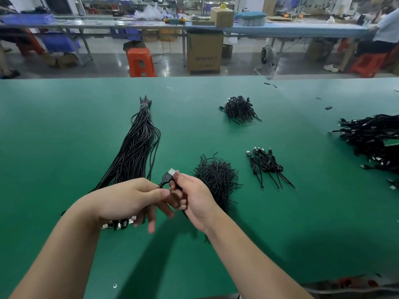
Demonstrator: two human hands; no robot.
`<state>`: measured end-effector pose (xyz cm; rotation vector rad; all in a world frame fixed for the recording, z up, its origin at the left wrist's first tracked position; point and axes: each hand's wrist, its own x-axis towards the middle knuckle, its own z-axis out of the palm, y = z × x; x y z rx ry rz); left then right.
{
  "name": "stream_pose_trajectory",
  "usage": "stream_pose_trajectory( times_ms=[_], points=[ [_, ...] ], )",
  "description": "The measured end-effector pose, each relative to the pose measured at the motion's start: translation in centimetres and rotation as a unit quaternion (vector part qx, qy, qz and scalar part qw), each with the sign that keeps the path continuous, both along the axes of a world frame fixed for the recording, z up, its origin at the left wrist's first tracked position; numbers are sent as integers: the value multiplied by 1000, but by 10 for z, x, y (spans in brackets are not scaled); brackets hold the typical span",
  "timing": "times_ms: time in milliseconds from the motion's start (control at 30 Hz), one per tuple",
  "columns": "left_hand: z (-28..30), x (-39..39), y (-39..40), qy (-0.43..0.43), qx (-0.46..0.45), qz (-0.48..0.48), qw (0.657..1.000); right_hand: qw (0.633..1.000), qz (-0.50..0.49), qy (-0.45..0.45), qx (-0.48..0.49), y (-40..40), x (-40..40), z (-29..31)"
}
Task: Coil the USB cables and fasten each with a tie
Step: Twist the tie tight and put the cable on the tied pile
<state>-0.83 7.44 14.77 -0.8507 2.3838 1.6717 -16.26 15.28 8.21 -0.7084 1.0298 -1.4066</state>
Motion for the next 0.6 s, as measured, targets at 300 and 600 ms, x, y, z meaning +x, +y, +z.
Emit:
stream_pose_trajectory(
  times_ms=[300, 600],
  points=[
    [-23, -20, -3, 165, -85, 334, 924, 992, 16, 96, -74, 11, -7, 19],
    [-19, -55, 1, 452, 263, 401, 752, 966, 7, 251, -57, 7, -2, 7]
  ],
)
